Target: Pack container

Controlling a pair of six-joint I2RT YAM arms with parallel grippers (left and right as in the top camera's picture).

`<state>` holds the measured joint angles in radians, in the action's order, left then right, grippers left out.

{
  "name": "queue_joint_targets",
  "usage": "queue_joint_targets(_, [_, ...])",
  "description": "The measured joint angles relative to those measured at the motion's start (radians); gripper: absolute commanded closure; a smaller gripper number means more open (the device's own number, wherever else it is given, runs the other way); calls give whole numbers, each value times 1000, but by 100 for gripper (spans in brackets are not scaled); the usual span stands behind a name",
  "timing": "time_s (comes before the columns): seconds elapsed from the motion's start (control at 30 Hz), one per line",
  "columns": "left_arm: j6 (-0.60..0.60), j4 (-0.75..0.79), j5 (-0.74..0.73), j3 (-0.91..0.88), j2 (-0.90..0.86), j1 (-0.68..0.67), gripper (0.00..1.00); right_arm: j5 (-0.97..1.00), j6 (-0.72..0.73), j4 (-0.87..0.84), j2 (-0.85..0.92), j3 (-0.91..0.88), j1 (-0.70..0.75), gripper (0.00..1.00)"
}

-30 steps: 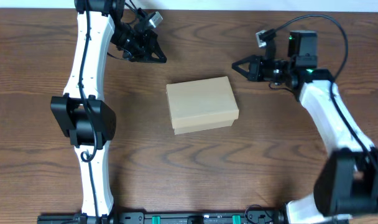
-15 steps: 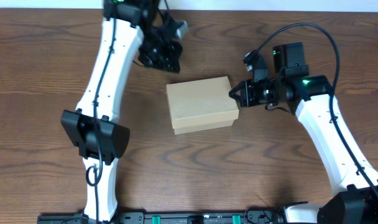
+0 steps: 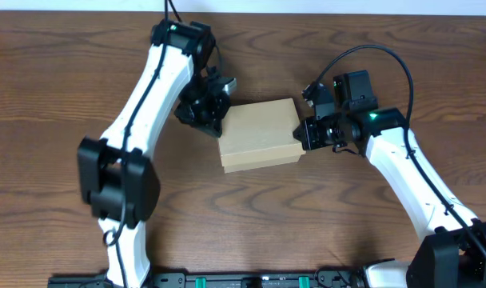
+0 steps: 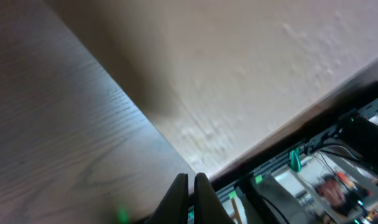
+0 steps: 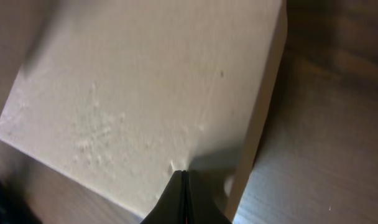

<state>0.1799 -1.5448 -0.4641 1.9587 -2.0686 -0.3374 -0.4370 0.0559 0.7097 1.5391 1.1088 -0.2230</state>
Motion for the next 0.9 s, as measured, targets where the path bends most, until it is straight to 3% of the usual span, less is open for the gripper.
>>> queue_joint_targets(0.5, [-1,199,-29,-260,64,-50,94,-27,0,-31,6,-24,0,99])
queue_joint_targets(0.9, [-23,248,-57,-321,66,-50,94,-13,0,126,-59,-32,-3,99])
